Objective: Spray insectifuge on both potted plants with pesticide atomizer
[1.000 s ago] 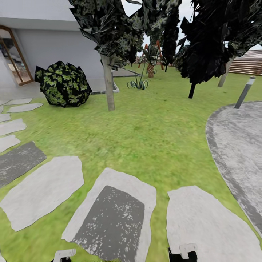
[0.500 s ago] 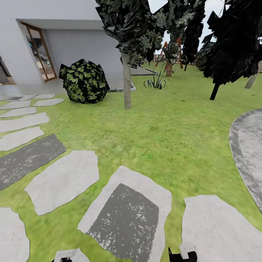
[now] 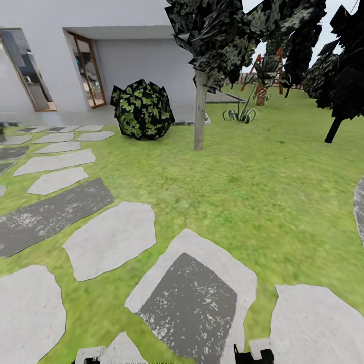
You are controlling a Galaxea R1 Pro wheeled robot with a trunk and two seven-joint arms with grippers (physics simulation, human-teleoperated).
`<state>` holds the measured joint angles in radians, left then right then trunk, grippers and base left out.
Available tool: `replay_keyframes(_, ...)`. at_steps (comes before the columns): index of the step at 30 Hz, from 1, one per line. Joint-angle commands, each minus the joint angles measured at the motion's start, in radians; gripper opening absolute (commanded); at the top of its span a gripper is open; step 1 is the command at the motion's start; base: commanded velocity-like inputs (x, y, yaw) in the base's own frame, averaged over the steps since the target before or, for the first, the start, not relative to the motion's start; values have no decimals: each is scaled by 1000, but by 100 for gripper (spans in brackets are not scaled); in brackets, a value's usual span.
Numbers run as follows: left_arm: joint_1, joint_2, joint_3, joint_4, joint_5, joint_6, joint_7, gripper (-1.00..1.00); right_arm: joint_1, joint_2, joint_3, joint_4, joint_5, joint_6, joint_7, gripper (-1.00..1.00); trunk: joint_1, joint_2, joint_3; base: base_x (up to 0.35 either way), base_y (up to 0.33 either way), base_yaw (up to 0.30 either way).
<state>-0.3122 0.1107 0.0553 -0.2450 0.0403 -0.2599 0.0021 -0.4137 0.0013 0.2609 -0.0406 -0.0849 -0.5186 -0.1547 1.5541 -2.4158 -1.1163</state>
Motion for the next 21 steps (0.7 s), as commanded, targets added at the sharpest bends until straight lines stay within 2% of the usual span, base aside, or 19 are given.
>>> replay_keyframes(1, -1, 0, 1, 1, 4, -3, -1, -100, 0, 0, 9, 1, -9, -3, -3, 100, 0, 0, -1, 0, 0, 281)
replay_keyframes(8, -1, 0, 1, 1, 8, -5, -1, -100, 0, 0, 9, 1, -9, -3, -3, 100, 0, 0, -4, 149, 59, 281)
replay_keyframes(21, -1, 0, 1, 1, 11, -4, -1, -100, 0, 0, 9, 1, -8, -3, -3, 100, 0, 0, -10, 243, 225, 281)
